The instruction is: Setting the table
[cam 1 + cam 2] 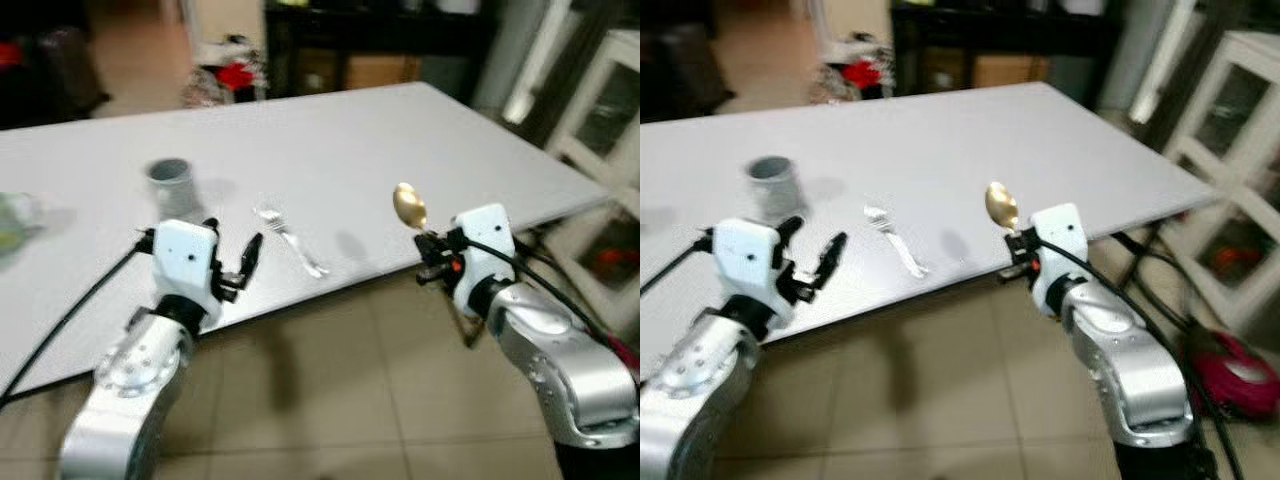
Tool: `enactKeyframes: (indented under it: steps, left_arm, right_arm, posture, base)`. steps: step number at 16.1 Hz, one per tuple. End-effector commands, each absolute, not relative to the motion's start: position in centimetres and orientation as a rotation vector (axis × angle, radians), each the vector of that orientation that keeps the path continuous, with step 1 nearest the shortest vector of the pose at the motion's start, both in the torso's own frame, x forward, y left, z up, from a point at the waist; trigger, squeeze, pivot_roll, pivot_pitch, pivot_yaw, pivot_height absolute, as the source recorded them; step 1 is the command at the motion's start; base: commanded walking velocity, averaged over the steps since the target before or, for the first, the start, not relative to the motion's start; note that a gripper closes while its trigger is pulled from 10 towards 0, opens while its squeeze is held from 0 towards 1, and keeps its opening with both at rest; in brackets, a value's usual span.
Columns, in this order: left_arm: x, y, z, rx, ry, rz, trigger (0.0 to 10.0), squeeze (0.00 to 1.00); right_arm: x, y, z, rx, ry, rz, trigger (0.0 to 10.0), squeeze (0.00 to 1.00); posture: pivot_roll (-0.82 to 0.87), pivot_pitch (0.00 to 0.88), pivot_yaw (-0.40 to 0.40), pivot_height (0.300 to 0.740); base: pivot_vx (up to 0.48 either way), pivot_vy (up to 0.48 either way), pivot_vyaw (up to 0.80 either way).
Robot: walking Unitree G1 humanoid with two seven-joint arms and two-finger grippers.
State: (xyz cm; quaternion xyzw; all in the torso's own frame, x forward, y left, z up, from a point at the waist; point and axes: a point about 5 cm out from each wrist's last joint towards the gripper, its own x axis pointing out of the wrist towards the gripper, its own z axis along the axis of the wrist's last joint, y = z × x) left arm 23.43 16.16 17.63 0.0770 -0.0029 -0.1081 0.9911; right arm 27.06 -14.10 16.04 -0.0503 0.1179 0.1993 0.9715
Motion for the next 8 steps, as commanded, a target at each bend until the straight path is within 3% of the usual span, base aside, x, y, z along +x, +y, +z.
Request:
enactKeyframes:
  steps: [1, 2, 5, 8]
  left_arm:
    - [23.48, 16.07, 17.92, 0.154, -0.014, -0.228, 10.0, 0.00]
    - [23.47, 16.09, 17.90, 0.157, -0.013, -0.231, 10.0, 0.00]
    - [23.39, 15.93, 17.85, 0.162, -0.004, -0.258, 10.0, 0.00]
    - [22.95, 15.82, 17.61, 0.157, 0.008, -0.266, 10.0, 0.00]
  right_arm:
    - [26.95, -14.08, 16.44, -0.122, 0.209, 0.413, 10.0, 0.00]
    - [26.87, -13.99, 16.32, -0.143, 0.211, 0.427, 10.0, 0.00]
    - [26.72, -13.67, 16.14, -0.164, 0.217, 0.447, 10.0, 0.00]
    - [26.77, -13.90, 15.90, -0.116, 0.227, 0.426, 10.0, 0.00]
  posture:
    - [-0.04, 0.000, -0.021, 0.740]
    - [-0.04, 0.000, -0.019, 0.740]
    - [-0.05, 0.000, -0.009, 0.740]
    - [-0.04, 0.000, -0.008, 0.740]
  base:
    - [0.360, 0.000, 0.00]
    - [0.360, 0.000, 0.00]
    - [0.363, 0.000, 0.70]
    - [0.358, 0.000, 0.00]
